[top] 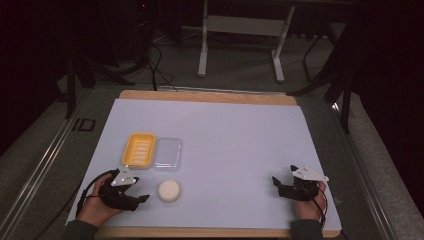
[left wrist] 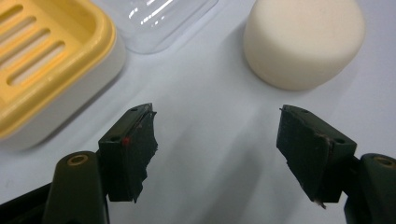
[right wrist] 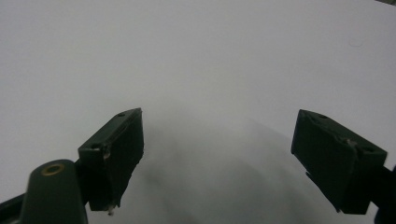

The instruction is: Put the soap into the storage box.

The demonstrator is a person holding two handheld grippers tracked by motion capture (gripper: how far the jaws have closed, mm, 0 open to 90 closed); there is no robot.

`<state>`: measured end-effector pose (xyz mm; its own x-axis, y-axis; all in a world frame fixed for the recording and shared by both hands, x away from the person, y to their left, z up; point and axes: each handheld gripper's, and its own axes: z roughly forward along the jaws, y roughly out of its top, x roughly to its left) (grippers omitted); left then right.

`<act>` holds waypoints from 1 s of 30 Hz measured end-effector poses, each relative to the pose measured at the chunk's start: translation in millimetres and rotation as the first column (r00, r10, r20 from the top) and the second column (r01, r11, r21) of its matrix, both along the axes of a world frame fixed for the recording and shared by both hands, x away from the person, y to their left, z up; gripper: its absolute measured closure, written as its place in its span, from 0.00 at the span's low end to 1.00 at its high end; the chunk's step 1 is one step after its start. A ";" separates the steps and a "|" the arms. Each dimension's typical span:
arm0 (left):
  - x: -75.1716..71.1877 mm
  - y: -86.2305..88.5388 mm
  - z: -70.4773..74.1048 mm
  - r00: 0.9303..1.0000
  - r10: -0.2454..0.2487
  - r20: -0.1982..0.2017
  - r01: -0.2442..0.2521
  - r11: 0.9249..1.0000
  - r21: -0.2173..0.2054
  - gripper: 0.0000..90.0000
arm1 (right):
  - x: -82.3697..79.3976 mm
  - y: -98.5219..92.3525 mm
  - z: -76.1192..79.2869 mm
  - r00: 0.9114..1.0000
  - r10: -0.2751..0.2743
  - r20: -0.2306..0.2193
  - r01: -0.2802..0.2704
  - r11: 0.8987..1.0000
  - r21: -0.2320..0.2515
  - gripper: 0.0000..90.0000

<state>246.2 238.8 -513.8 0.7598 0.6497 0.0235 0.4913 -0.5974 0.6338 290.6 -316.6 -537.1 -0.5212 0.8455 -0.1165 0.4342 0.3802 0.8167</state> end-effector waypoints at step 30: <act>17.9 -18.3 25.3 0.982 -0.178 -0.067 0.184 0.976 0.119 0.21 | -0.2 -0.3 0.3 1.000 -0.003 0.001 0.003 1.000 -0.001 0.19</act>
<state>264.1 220.4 -488.5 0.8669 0.4960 0.0497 0.4000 -0.7516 0.5245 290.4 -316.9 -536.8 -0.5188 0.8467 -0.1179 0.4341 0.3797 0.8170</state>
